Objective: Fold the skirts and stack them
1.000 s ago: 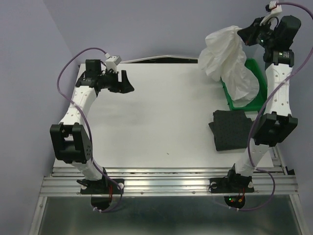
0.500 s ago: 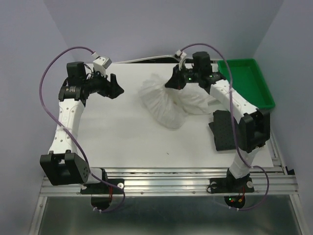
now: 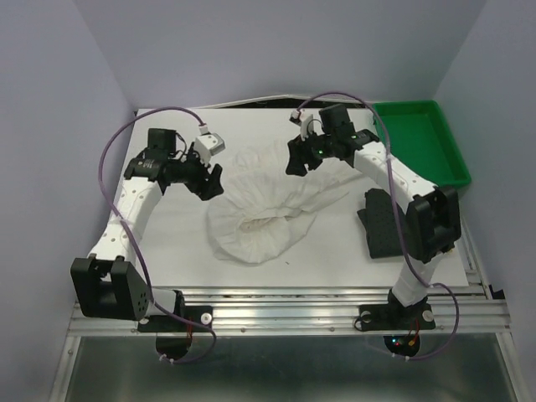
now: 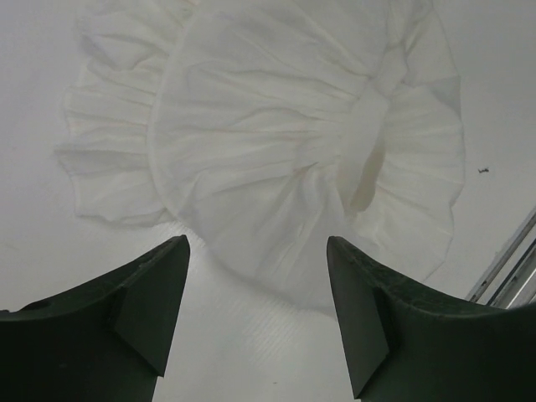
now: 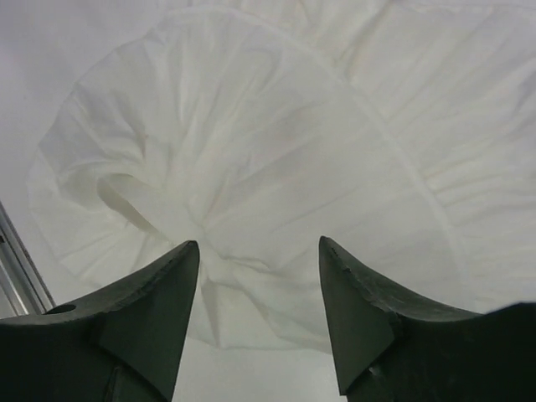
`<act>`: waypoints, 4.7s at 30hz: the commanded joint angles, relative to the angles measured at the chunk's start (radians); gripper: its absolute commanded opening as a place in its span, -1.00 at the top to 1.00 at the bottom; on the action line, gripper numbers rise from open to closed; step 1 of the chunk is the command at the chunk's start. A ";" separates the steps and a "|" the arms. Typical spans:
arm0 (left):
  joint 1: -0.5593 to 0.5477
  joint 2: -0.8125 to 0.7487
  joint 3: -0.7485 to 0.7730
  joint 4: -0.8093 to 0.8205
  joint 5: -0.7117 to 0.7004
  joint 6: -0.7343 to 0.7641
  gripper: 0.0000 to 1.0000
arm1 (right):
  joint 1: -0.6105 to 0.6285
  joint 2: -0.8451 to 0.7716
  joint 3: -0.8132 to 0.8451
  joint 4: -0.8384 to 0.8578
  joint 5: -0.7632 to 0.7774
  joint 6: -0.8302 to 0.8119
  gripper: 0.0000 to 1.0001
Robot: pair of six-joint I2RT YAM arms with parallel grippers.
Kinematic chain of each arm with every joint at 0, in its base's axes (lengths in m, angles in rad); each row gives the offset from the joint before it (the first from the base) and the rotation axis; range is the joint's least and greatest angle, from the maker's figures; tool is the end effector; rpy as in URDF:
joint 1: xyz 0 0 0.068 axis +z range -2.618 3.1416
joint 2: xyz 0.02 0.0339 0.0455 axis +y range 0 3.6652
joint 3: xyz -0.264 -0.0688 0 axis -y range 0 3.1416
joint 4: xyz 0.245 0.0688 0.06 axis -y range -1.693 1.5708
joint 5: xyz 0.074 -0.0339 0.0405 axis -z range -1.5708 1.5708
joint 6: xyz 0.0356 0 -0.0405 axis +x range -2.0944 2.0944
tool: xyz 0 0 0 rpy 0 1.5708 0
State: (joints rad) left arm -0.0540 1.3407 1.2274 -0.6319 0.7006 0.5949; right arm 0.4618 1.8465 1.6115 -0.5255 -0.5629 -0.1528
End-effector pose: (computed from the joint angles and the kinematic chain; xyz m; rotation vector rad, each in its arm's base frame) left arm 0.2827 -0.0383 0.3338 1.0021 1.9103 -0.5007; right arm 0.3671 0.2039 0.2971 -0.9691 2.1094 0.8102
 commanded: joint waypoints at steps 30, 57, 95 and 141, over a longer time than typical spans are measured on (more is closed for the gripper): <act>-0.682 0.137 -0.362 0.354 -0.672 0.154 0.38 | -0.018 -0.114 -0.297 0.084 0.284 -0.143 0.99; -0.362 -0.103 -0.247 0.110 -0.139 0.200 1.00 | -0.210 0.416 0.321 -0.194 -0.069 -0.104 0.79; -0.196 0.489 -0.026 0.066 0.013 0.034 1.00 | 0.287 -0.225 -0.487 0.139 0.366 0.068 0.32; -0.205 0.117 0.392 0.269 -0.659 0.186 1.00 | -0.034 -0.032 0.353 0.058 0.693 -0.548 0.99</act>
State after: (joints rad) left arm -0.2729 1.4631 1.5925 -0.5430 0.2928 0.7502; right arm 0.5091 1.6714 1.7828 -0.4763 0.0463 -0.6159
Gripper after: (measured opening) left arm 0.019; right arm 0.026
